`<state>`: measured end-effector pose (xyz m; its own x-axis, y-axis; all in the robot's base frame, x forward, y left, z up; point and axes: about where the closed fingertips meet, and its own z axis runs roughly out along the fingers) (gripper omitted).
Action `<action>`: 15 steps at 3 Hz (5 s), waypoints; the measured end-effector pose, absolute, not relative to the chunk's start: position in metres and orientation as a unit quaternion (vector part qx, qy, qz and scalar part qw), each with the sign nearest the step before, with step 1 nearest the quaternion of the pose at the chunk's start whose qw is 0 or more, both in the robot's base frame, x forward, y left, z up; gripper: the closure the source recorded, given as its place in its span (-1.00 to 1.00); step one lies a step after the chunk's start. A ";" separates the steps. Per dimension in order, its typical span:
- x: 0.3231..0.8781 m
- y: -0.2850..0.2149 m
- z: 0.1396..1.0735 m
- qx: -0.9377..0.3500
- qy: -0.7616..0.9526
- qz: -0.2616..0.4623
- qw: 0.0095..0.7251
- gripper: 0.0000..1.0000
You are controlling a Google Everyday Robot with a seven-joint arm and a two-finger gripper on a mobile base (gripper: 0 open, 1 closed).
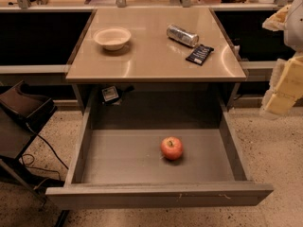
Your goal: Pick apple from top drawer and place on counter
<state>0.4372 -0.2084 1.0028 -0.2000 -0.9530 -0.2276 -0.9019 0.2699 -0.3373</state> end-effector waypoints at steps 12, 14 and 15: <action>0.526 -0.094 0.641 -0.648 0.702 0.166 0.246 -1.00; 0.528 -0.088 0.625 -0.648 0.696 0.193 0.243 -1.00; 0.533 -0.076 0.605 -0.652 0.682 0.231 0.237 -1.00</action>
Offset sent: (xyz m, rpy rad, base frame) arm 0.0055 0.0058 -0.0347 0.0292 0.0341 0.0321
